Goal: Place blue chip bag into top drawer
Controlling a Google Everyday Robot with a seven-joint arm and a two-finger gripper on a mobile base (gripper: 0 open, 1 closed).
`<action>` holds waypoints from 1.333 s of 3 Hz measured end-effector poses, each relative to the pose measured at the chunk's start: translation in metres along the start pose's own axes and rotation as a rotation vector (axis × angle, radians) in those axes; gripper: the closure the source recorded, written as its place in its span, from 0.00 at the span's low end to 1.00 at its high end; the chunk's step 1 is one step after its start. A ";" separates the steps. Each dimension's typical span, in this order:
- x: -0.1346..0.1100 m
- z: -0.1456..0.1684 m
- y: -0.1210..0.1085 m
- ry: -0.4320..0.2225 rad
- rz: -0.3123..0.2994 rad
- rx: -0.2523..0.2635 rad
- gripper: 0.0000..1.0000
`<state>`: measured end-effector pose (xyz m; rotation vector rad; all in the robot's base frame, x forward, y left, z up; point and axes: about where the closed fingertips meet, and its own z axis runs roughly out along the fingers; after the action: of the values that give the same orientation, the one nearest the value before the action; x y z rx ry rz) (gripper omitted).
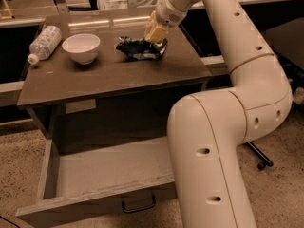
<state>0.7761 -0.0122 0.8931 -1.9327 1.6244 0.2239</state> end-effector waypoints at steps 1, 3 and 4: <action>0.000 0.000 0.001 0.002 0.000 -0.002 0.28; 0.010 0.045 0.000 0.037 0.085 -0.042 0.02; 0.024 0.070 0.005 0.049 0.155 -0.074 0.25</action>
Offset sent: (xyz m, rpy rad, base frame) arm 0.0018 0.0031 -0.0062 -0.0017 0.0172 -0.0132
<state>0.7939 0.0050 0.8226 -1.8817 1.8240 0.3047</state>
